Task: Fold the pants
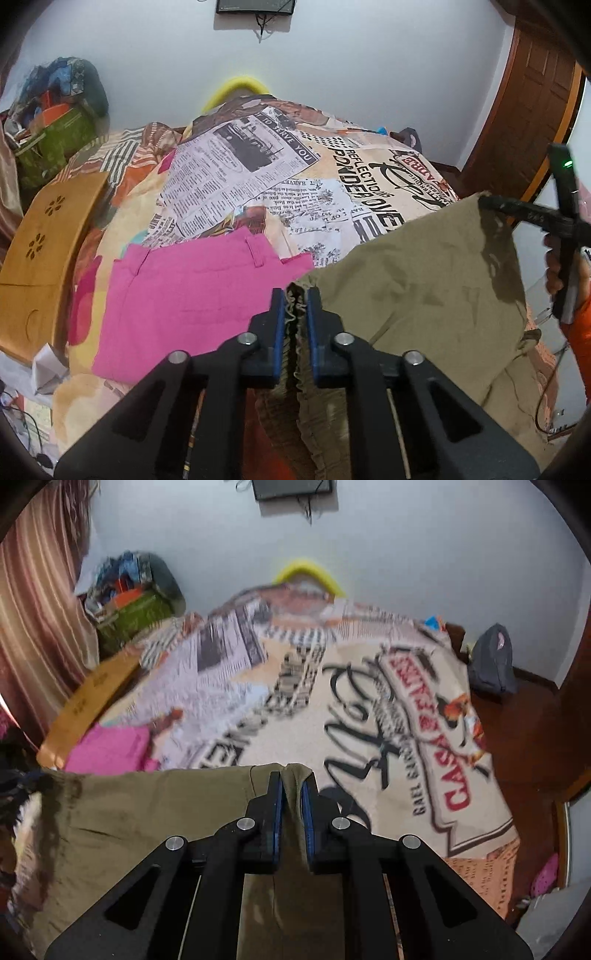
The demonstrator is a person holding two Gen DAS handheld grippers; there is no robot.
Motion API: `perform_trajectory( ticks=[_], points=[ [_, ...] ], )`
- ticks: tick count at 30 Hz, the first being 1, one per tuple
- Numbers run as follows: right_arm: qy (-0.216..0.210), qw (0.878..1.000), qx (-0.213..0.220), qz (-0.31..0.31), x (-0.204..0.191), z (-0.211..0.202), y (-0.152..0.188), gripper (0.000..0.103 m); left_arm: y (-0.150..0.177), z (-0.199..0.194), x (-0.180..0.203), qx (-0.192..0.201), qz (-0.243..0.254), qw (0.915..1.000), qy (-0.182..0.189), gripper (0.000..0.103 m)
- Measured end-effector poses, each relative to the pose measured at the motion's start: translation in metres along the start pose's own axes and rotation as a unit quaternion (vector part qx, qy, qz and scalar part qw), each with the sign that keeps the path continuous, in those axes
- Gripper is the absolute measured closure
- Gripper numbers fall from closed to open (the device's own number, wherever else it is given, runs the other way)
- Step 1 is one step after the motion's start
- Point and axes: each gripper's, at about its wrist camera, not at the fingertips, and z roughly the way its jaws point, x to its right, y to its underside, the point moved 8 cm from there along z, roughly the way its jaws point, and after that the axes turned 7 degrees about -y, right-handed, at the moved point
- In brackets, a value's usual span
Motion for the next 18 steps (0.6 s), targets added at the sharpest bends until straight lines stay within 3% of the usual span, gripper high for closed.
perform_trajectory(
  ticks=[4,11,18],
  points=[
    [0.010,1.000,0.016,-0.008,-0.006,-0.023,-0.012,0.094,-0.010,0.000,-0.001,0.000,-0.014,0.9999,0.002,0.096],
    [0.014,0.998,0.061,-0.005,-0.012,-0.069,-0.036,0.094,-0.036,-0.035,0.007,0.051,0.001,0.9987,-0.002,0.096],
    [0.011,0.998,0.068,-0.014,-0.028,-0.106,-0.018,0.094,-0.028,-0.071,0.017,0.067,0.027,0.9974,0.009,0.096]
  ],
)
